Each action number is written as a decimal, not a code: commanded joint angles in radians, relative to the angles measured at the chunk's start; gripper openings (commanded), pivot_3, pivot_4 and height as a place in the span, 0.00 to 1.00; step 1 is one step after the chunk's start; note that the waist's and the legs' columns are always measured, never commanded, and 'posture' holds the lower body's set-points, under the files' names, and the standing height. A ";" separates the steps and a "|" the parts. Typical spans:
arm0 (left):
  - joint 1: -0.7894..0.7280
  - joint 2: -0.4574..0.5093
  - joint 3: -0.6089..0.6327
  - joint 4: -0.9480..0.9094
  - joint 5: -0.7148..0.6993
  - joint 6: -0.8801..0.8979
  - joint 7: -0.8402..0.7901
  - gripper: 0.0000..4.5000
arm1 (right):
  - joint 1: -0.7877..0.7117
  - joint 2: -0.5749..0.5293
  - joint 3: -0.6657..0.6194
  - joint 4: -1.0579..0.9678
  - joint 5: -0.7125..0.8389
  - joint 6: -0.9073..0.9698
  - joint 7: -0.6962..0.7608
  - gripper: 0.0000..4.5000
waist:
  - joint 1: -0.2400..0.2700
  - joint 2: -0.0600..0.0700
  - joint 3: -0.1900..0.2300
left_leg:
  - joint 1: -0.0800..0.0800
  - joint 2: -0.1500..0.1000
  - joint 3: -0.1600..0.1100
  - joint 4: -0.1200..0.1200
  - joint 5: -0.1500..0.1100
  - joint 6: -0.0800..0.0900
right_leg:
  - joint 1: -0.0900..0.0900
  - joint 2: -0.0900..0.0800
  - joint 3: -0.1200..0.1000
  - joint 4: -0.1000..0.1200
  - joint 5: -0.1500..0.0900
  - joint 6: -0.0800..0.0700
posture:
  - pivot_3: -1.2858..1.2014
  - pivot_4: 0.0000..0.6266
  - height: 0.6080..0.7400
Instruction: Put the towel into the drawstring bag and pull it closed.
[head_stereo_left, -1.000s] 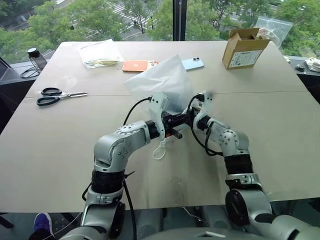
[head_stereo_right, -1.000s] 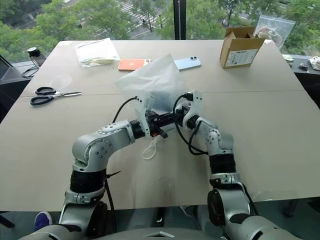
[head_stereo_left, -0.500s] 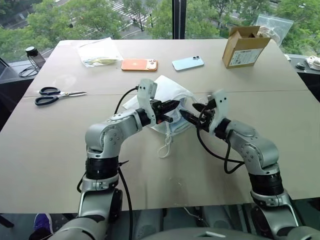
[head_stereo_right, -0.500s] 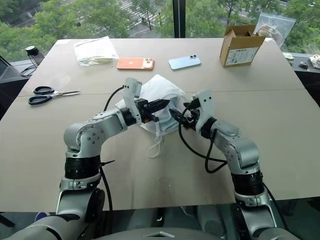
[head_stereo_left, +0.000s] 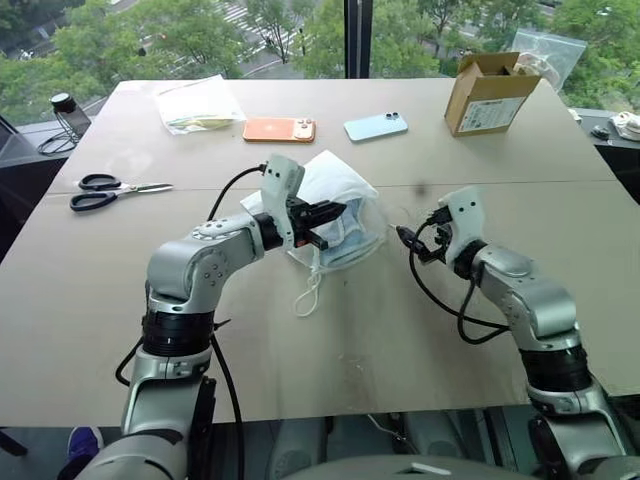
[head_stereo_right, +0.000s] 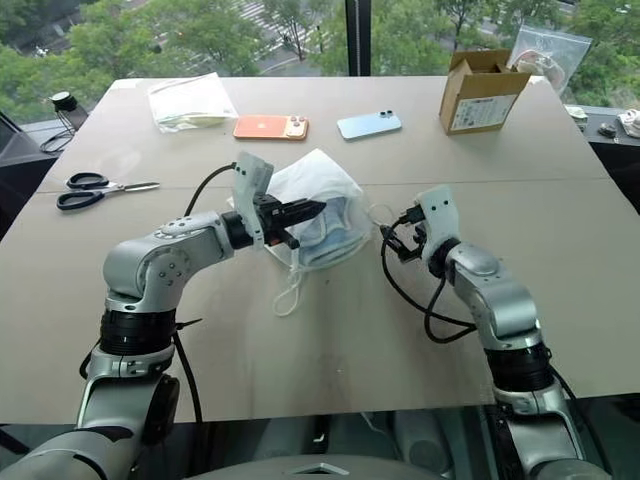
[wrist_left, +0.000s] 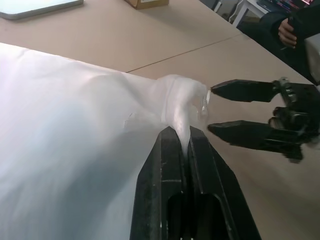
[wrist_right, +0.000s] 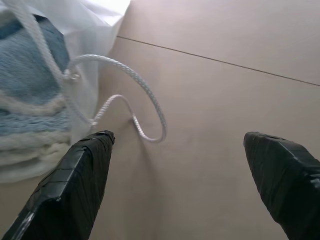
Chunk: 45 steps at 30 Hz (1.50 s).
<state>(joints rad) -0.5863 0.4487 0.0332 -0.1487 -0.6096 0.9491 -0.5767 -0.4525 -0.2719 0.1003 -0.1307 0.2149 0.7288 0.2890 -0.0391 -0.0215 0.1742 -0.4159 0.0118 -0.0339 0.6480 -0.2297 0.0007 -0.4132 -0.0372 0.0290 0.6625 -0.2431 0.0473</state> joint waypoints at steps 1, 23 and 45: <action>-0.009 0.012 0.004 -0.036 0.006 -0.029 -0.014 0.00 | -0.060 0.038 0.002 0.073 -0.052 -0.094 -0.043 0.93 | 0.000 0.000 0.000 | 0.000 0.000 0.000 0.000 0.000 0.000 | 0.000 0.000 0.000 0.000 0.000 0.000 | 0.52 0.24 1.00; 0.384 0.450 0.187 0.048 -0.052 -0.221 -0.622 0.61 | -0.022 0.178 0.050 -0.081 -0.105 -0.106 -0.075 0.00 | -0.022 0.001 0.001 | 0.000 0.005 -0.001 -0.003 0.000 0.000 | -0.002 0.000 0.003 -0.001 0.000 0.000 | 0.52 0.24 1.00; 0.571 0.113 -0.021 -0.034 0.359 -0.573 -0.136 0.02 | -0.004 0.150 0.048 -0.139 -0.096 -0.050 -0.057 0.00 | 0.027 0.005 -0.001 | 0.002 0.005 0.002 0.001 0.000 0.000 | 0.001 0.001 0.001 0.001 0.000 -0.001 | 0.52 0.24 1.00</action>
<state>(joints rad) -0.0142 0.5977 0.0337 -0.2203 -0.2559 0.3639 -0.7415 -0.4535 -0.1219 0.1582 -0.2134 0.1192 0.6809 0.2354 -0.0117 -0.0162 0.1729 -0.4140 0.0161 -0.0318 0.6491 -0.2295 0.0006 -0.4122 -0.0367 0.0301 0.6630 -0.2430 0.0468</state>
